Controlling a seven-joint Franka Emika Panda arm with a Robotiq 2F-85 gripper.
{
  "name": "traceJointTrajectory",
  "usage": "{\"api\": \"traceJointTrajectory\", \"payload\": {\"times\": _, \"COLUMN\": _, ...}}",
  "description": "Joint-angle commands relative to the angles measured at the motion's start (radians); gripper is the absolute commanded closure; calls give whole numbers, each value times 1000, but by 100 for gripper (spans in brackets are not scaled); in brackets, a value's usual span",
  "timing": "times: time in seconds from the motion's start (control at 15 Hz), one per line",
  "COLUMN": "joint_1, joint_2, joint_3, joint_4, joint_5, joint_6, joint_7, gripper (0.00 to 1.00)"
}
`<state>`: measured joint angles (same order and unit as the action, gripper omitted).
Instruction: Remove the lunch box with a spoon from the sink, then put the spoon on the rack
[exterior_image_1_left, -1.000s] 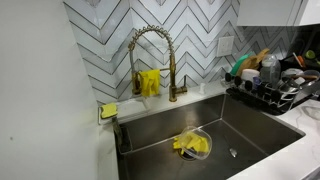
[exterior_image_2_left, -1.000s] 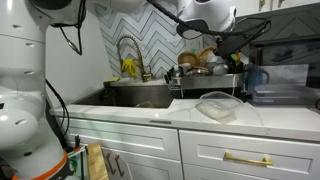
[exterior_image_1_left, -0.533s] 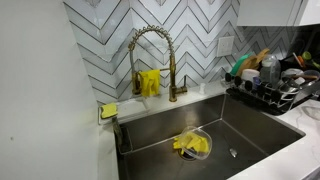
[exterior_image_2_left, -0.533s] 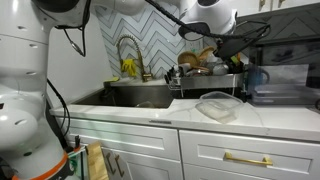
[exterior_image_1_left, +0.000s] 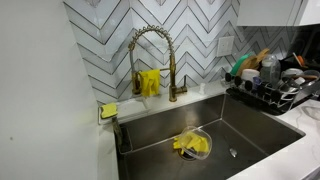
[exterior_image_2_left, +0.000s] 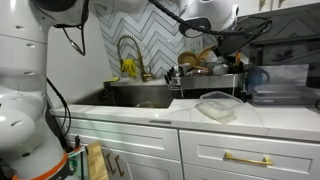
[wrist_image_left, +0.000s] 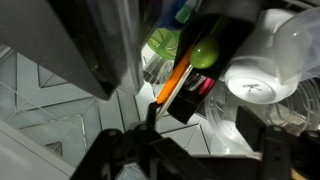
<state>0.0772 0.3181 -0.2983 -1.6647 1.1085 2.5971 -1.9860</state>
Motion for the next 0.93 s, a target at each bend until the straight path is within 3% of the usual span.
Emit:
{"api": "traceJointTrajectory", "payload": {"times": 0.0, "joint_1": 32, "joint_2": -76, "joint_3": -26, "joint_4": -76, "joint_5": -200, "joint_6": 34, "joint_7": 195, "gripper": 0}}
{"api": "traceJointTrajectory", "payload": {"times": 0.07, "joint_1": 35, "joint_2": -98, "joint_3": -29, "joint_4": -90, "joint_5": -265, "joint_6": 29, "joint_7": 251, "gripper": 0}}
{"api": "traceJointTrajectory", "payload": {"times": 0.13, "joint_1": -24, "joint_2": -130, "joint_3": 39, "joint_4": -109, "joint_5": -371, "joint_6": 40, "joint_7": 338, "gripper": 0}}
{"api": "traceJointTrajectory", "payload": {"times": 0.2, "joint_1": 60, "joint_2": -154, "joint_3": -55, "joint_4": -130, "joint_5": -431, "joint_6": 17, "joint_7": 416, "gripper": 0}}
{"api": "traceJointTrajectory", "payload": {"times": 0.27, "joint_1": 70, "joint_2": -180, "joint_3": -67, "joint_4": -143, "joint_5": -521, "joint_6": -1, "joint_7": 511, "gripper": 0}}
{"api": "traceJointTrajectory", "payload": {"times": 0.33, "joint_1": 126, "joint_2": -198, "joint_3": -151, "joint_4": -176, "joint_5": -589, "joint_6": -17, "joint_7": 591, "gripper": 0}}
{"api": "traceJointTrajectory", "payload": {"times": 0.6, "joint_1": 201, "joint_2": -262, "joint_3": -246, "joint_4": -186, "joint_5": -821, "joint_6": -114, "joint_7": 922, "gripper": 0}}
{"api": "traceJointTrajectory", "payload": {"times": 0.73, "joint_1": 204, "joint_2": -322, "joint_3": -219, "joint_4": -184, "joint_5": -887, "joint_6": -216, "joint_7": 1062, "gripper": 0}}
{"api": "traceJointTrajectory", "payload": {"times": 0.8, "joint_1": 51, "joint_2": -353, "joint_3": -48, "joint_4": -180, "joint_5": -898, "joint_6": -266, "joint_7": 1109, "gripper": 0}}
{"api": "traceJointTrajectory", "payload": {"times": 0.87, "joint_1": 41, "joint_2": -373, "joint_3": -24, "joint_4": -181, "joint_5": -888, "joint_6": -309, "joint_7": 1144, "gripper": 0}}
